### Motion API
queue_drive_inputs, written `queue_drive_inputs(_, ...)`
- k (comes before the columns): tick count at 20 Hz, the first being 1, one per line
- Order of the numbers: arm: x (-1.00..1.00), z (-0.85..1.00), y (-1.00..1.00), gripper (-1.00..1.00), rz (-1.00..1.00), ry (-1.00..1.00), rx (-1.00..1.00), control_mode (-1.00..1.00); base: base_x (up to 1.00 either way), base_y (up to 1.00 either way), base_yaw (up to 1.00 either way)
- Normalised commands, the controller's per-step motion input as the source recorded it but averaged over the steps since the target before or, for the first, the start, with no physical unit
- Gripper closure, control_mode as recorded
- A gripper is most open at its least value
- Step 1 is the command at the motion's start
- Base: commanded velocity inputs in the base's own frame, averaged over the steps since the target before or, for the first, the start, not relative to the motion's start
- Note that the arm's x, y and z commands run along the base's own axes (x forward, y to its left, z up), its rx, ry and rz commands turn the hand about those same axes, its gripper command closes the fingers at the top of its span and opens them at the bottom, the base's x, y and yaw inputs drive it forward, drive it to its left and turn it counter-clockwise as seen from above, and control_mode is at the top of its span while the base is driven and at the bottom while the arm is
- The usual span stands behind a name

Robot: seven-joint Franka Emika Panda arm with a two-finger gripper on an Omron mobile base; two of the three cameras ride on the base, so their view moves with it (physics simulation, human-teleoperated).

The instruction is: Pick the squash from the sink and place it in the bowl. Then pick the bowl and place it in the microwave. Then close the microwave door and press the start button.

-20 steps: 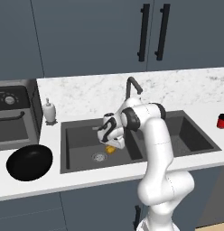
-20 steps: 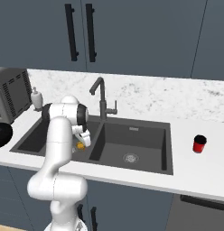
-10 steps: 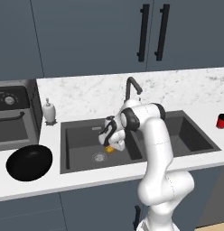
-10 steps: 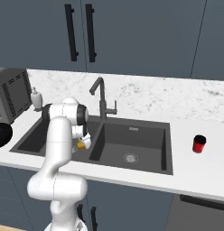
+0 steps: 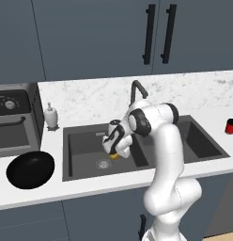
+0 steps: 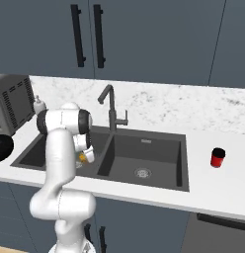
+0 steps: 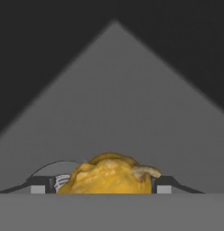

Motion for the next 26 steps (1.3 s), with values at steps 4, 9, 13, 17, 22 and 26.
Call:
queue_drive_inputs(4, -0.98, 1.00, 0.13, 1.00, -0.02, -0.09, 0.00, -1.00, 0.00, 0.00, 0.00)
queue_drive_inputs(9, -0.73, 1.00, 0.24, 1.00, 0.00, -0.12, 0.00, -1.00, 0.00, 0.00, 0.00)
queue_drive_inputs(13, -0.33, 1.00, 0.29, 1.00, 0.00, -0.06, 0.00, -1.00, 0.00, 0.00, 0.00)
queue_drive_inputs(17, -0.05, 1.00, 0.35, 1.00, 0.00, 0.00, 0.00, -1.00, 0.00, 0.00, 0.00)
queue_drive_inputs(22, -0.07, 1.00, 0.50, 1.00, 0.06, 0.00, 0.00, -1.00, 0.00, 0.00, 0.00)
queue_drive_inputs(26, -0.18, 0.91, 0.79, 1.00, 0.17, 0.02, 0.00, -1.00, 0.00, 0.00, 0.00)
